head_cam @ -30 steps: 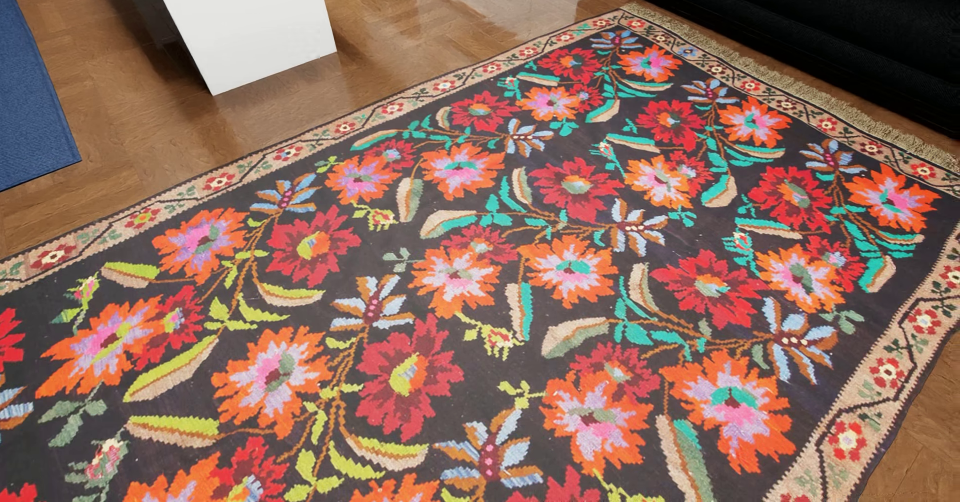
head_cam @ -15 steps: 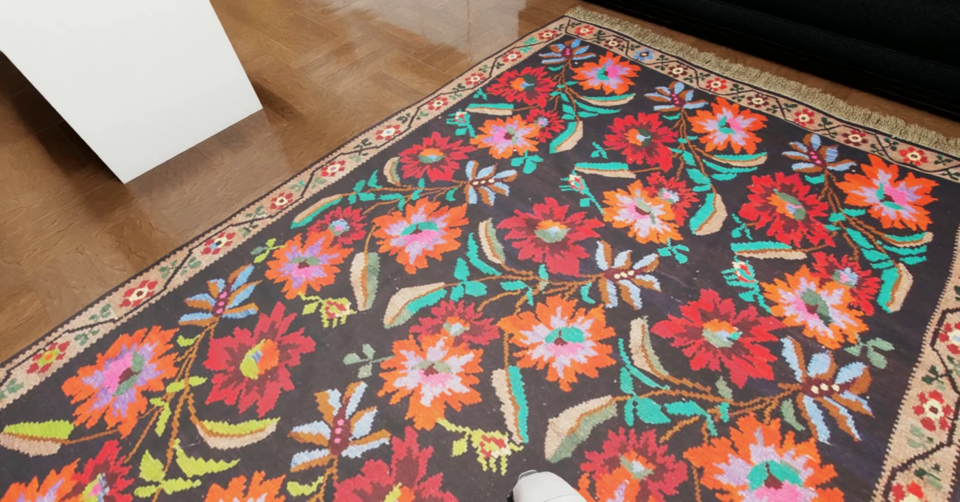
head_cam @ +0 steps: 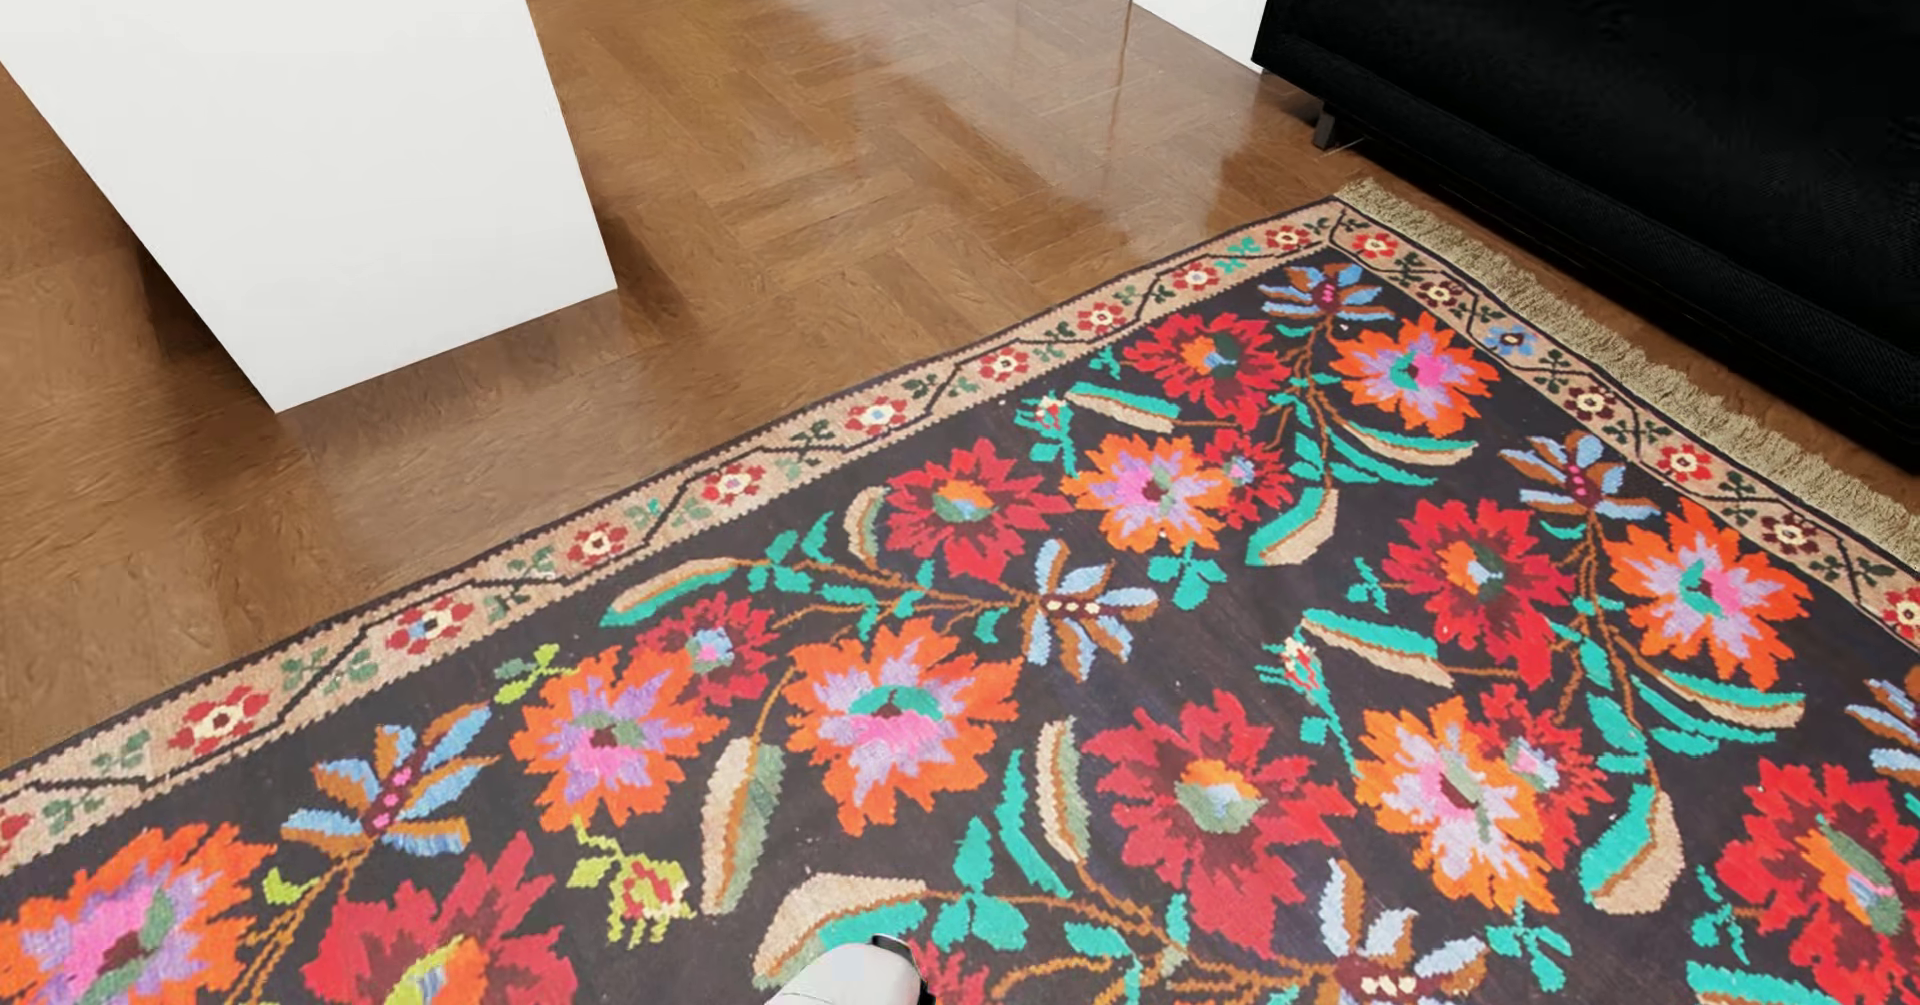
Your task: Go around the plant
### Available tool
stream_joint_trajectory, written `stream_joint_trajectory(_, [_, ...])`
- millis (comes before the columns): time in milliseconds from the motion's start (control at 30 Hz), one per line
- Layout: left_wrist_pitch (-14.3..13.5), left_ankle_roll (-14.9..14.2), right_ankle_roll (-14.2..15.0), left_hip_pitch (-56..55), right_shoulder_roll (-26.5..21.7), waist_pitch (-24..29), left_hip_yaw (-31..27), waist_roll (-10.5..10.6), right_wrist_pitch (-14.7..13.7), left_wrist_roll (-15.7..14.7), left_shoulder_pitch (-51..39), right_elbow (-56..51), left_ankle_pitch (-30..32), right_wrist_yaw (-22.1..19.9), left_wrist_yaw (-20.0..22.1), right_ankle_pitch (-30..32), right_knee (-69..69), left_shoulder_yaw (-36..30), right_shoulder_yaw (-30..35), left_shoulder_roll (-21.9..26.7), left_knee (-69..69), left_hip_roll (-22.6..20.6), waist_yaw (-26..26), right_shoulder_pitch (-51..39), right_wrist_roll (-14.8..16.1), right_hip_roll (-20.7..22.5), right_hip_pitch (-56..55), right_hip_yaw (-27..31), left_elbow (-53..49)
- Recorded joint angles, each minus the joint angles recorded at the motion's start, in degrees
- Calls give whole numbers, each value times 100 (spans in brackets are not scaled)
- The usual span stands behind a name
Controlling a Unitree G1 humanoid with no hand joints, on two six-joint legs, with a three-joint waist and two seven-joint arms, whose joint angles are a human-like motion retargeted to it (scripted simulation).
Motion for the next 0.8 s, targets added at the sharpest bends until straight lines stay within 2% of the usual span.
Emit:
stream_joint_trajectory(33, [0, 0, 0, 249, 21, -47, 0, -12, 0, 0, -78, 151, -103, 0, 0, 785, 1141, -15, 102, -20, 130, -176, -197, 106, 0, -87, -571, 0, 57])
stream_joint_trajectory(67, [0, 0, 0, 621, 0, -37, 0, -44, 0, 0, -132, 206, -353, 0, 0, 635, 2319, 102, 297, -13, 87, -345, -407, 160, 0, -212, -1248, 0, -55])
stream_joint_trajectory(133, [0, 0, 0, 1855, 8, 153, 0, 101, 0, 0, -448, 245, -1188, 0, 0, -749, 3354, 265, 447, -35, -394, -368, -1022, 271, 0, -185, -2259, 0, -85])
stream_joint_trajectory(200, [0, 0, 0, 2898, -24, 156, 0, 321, 0, 0, -753, 254, -2101, 0, 0, -1272, 2622, 393, 455, 67, -878, -254, -1730, 470, 0, -88, -3172, 0, -414])
stream_joint_trajectory(267, [0, 0, 0, 3900, -90, 146, 0, 446, 0, 0, -1055, 180, -3046, 0, 0, -1018, 866, 578, 429, 217, -1334, -72, -2149, 706, 0, -78, -3686, 0, -804])
stream_joint_trajectory(333, [0, 0, 0, 4522, -63, -36, 0, 470, 0, 0, -1415, 392, -3730, 0, 0, -409, -1095, 881, 400, 278, -1475, -1, -2389, 754, 0, -131, -3986, 0, -891])
stream_joint_trajectory(400, [0, 0, 0, 4872, -48, -140, 0, 516, 0, 0, -1555, 578, -3554, 0, 0, -403, -1556, 1059, 434, 336, -1356, 99, -2559, 775, 0, -126, -4176, 0, -1037])
stream_joint_trajectory(433, [0, 0, 0, 5066, -43, -117, 0, 600, 0, 0, -1470, 653, -3203, 0, 0, -545, -1138, 1113, 408, 318, -1084, 260, -2662, 811, 0, -3, -4219, 0, -1129])
stream_joint_trajectory(467, [0, 0, 0, 5133, -51, -171, 0, 655, 0, 0, -1294, 815, -2634, 0, 0, -361, -715, 1242, 521, 244, -591, 405, -2745, 828, 0, 107, -4152, 0, -1131])
stream_joint_trajectory(500, [0, 0, 0, 4813, -16, -281, 0, 765, 0, 0, -1131, 963, -1789, 0, 0, -271, -265, 1356, 465, 83, 325, 563, -2745, 850, 0, 223, -4216, 0, -968])
stream_joint_trajectory(533, [0, 0, 0, 4416, 23, -213, 0, 854, 0, 0, -972, 1097, -1062, 0, 0, -522, 64, 1316, 396, -42, 1561, 739, -2658, 858, 0, 439, -3937, 0, -769])
stream_joint_trajectory(567, [0, 0, 0, 3757, 47, -150, 0, 845, 0, 0, -899, 1099, -922, 0, 0, -786, 45, 1080, 325, -81, 2917, 749, -2464, 811, 0, 548, -3573, 0, -664])
stream_joint_trajectory(600, [0, 0, 0, 3060, 34, -48, 0, 884, 0, 0, -869, 1047, -1040, 0, 0, -950, -175, 875, 439, -124, 3884, 822, -2239, 734, 0, 628, -3029, 0, -571])
stream_joint_trajectory(633, [0, 0, 0, 2426, -2, -12, 0, 787, 0, 0, -827, 931, -954, 0, 0, -1004, -441, 584, 500, -151, 4027, 726, -1888, 649, 0, 568, -2559, 0, -460])
stream_joint_trajectory(667, [0, 0, 0, 1951, -30, 59, 0, 682, 0, 0, -726, 767, -703, 0, 0, -1029, -710, 471, 488, -183, 3475, 637, -1513, 550, 0, 543, -2122, 0, -298])
stream_joint_trajectory(733, [0, 0, 0, 1252, -125, 107, 0, 550, 0, 0, -450, 325, 232, 0, 0, -1149, -1257, 432, 427, -152, 1151, 528, -1020, 322, 0, 486, -1252, 0, -67])
stream_joint_trajectory(767, [0, 0, 0, 1068, -189, 78, 0, 512, 0, 0, -336, -2, -1, 0, 0, -1230, -1433, 385, 297, -105, -25, 516, -864, 256, 0, 482, -904, 0, -18])
stream_joint_trajectory(800, [0, 0, 0, 952, -237, 26, 0, 486, 0, 0, -259, -238, -1167, 0, 0, -1354, -1480, 261, 102, -65, -832, 479, -732, 195, 0, 443, -659, 0, 42])
